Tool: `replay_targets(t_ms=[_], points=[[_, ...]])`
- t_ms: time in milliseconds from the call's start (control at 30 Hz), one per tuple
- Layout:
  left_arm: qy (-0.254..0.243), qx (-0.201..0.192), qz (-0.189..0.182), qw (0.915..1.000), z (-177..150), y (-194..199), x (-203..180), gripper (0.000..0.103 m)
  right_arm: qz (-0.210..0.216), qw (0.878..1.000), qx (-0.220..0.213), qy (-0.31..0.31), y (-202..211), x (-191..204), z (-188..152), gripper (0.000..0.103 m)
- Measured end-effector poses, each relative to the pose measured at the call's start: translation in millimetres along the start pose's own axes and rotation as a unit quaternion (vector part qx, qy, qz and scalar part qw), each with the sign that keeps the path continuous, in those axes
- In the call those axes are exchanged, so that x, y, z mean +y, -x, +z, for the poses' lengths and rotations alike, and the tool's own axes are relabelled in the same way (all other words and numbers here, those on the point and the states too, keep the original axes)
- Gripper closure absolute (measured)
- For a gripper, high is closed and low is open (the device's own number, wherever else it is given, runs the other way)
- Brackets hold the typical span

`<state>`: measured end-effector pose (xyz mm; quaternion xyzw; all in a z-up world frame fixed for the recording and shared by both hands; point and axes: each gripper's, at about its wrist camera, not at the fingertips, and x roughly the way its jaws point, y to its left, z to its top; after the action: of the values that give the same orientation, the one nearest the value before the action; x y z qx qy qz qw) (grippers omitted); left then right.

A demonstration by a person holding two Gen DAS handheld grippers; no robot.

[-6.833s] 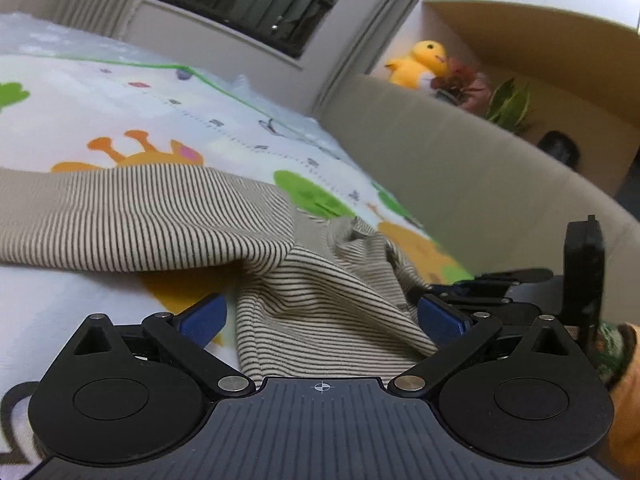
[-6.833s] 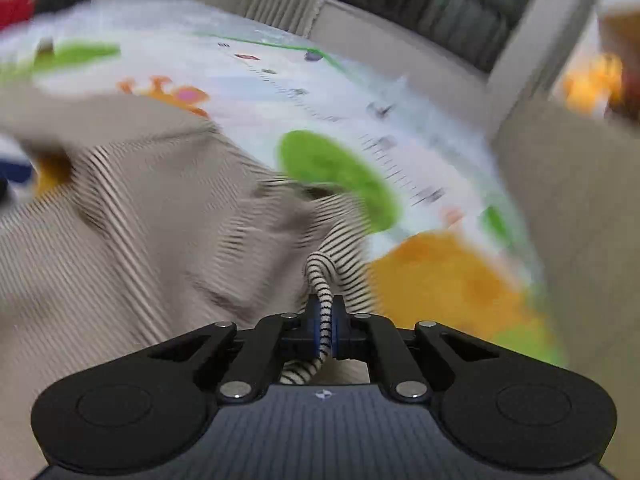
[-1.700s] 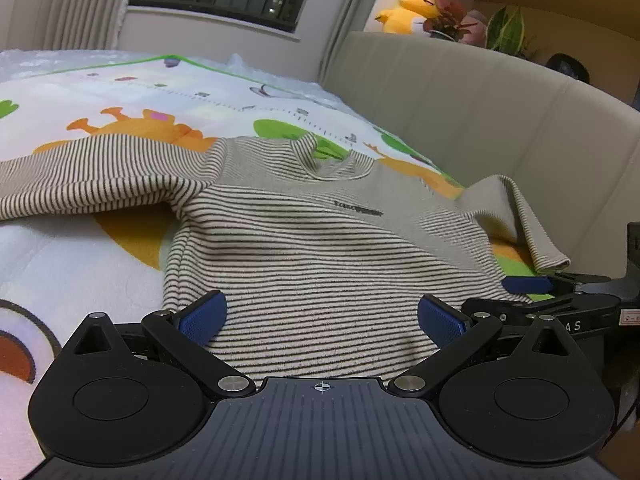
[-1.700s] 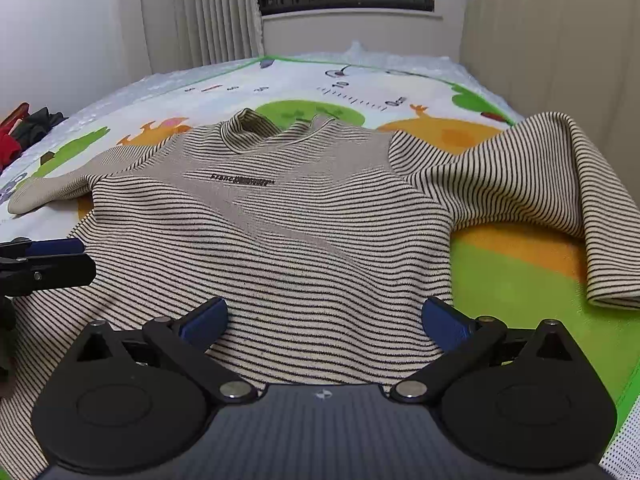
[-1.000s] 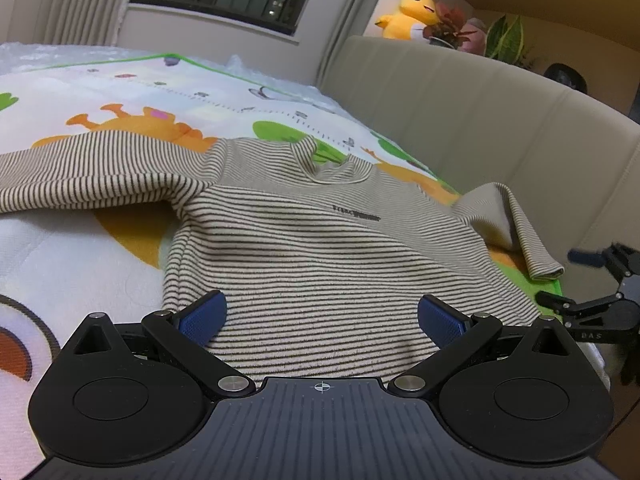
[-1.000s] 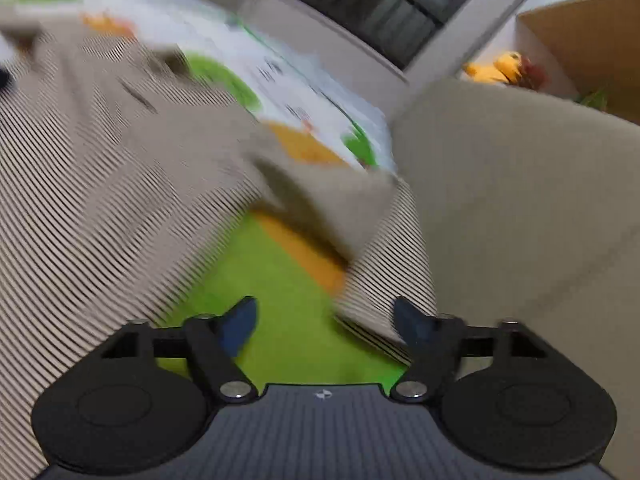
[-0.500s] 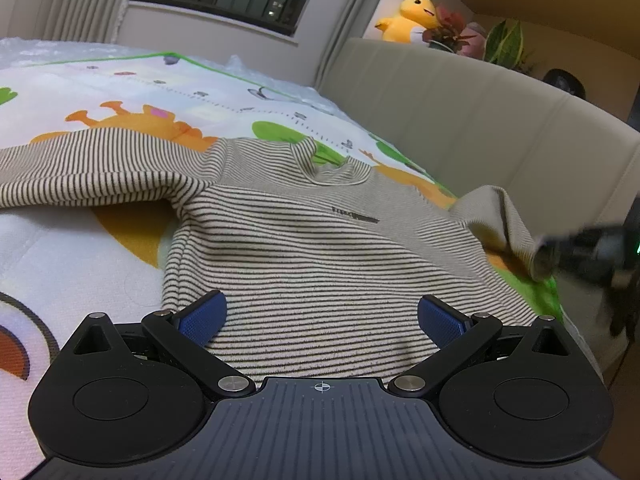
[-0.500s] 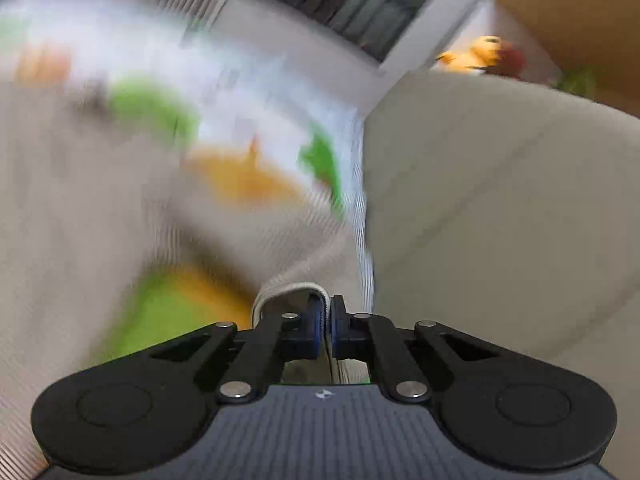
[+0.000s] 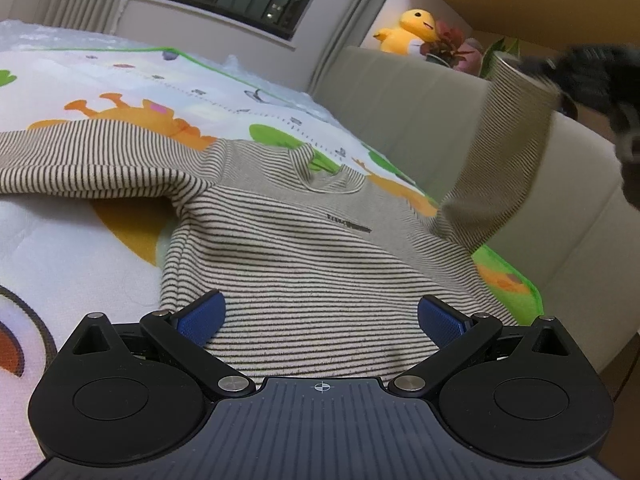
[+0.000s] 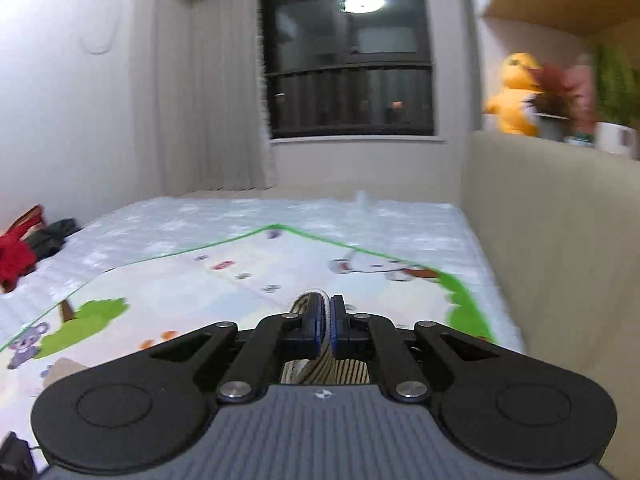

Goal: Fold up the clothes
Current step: 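Grasp the sleeve nearest the right gripper and fold it across the shirt body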

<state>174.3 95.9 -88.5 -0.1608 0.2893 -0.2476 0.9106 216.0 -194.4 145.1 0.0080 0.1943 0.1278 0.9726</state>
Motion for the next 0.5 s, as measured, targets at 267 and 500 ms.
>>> replay_targets(t_ms=[267, 500], points=[[0.005, -0.004, -0.006, 1.0000, 0.2, 0.4, 2.2, 0.000, 0.049, 0.998, 0.039, 0.007, -57.6, 63.8, -9.6, 0.098], [0.012, -0.006, -0.014, 0.9998, 0.2, 2.4, 5.3, 0.000, 0.071, 0.997, 0.037, 0.010, -67.1, 81.0, -15.1, 0.056]])
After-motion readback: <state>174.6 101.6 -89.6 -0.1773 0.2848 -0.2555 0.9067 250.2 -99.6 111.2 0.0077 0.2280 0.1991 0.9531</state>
